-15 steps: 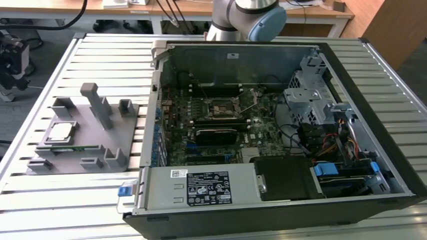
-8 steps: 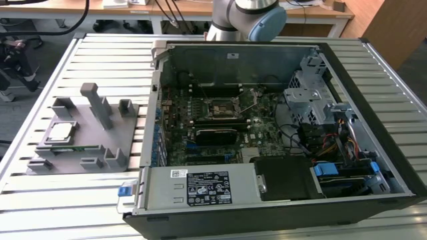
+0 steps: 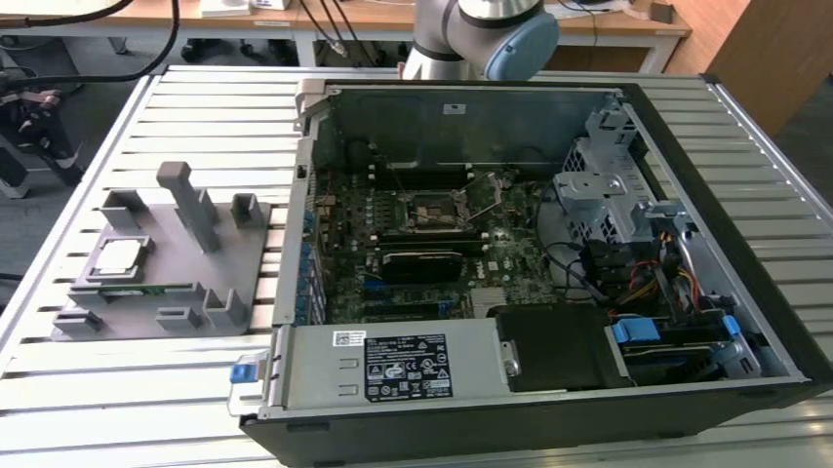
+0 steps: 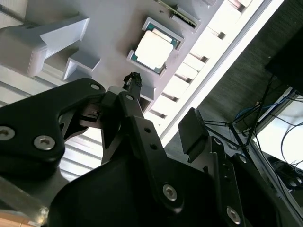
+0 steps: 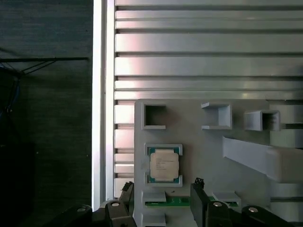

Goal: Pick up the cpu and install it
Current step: 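Pick up the cpu and move it towards the insertion slot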

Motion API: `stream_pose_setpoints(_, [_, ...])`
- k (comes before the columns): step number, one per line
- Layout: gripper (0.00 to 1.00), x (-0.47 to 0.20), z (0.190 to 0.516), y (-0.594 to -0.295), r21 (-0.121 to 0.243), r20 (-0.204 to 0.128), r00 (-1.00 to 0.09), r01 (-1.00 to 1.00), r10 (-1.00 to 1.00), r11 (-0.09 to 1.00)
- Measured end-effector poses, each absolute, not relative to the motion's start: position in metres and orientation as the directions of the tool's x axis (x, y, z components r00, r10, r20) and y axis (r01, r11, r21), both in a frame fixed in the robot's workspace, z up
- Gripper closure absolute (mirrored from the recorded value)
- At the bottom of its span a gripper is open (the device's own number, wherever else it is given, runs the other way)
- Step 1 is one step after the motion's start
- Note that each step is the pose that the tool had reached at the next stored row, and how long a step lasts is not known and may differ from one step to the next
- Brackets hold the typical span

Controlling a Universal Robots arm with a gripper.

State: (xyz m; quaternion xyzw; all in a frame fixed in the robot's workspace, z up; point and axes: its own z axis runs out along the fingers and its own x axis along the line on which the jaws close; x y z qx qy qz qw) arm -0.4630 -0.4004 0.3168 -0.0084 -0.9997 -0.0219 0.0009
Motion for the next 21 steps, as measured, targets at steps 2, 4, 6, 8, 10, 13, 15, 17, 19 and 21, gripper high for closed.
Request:
stream_pose_setpoints(2, [0.41, -0.463, 0.314, -0.4, 0.044, 0.002, -1.0, 0.015, 0.015, 0.999])
stream_pose_setpoints(4, [0.41, -0.463, 0.311, -0.4, 0.044, 0.002, -1.0, 0.012, 0.012, 0.999])
stream_pose_setpoints(6, [0.41, -0.463, 0.308, -0.4, 0.044, 0.002, -1.0, 0.011, 0.011, 0.999])
stream_pose_setpoints(8, [0.41, -0.463, 0.306, -0.4, 0.044, 0.002, -1.0, 0.011, 0.01, 0.999])
stream_pose_setpoints(10, [0.41, -0.463, 0.304, -0.4, 0.044, 0.002, -1.0, 0.01, 0.01, 0.999])
stream_pose_setpoints(13, [0.41, -0.463, 0.302, -0.4, 0.044, 0.002, -1.0, 0.01, 0.01, 0.999])
stream_pose_setpoints(15, [0.41, -0.463, 0.301, -0.4, 0.044, 0.002, -1.0, 0.01, 0.01, 0.999])
stream_pose_setpoints(17, [0.41, -0.463, 0.3, -0.4, 0.044, 0.002, -1.0, 0.009, 0.009, 0.999])
stream_pose_setpoints(19, [0.41, -0.463, 0.299, -0.4, 0.044, 0.002, -1.0, 0.009, 0.009, 0.999])
stream_pose_setpoints(21, [0.41, -0.463, 0.298, -0.4, 0.044, 0.002, -1.0, 0.009, 0.009, 0.999])
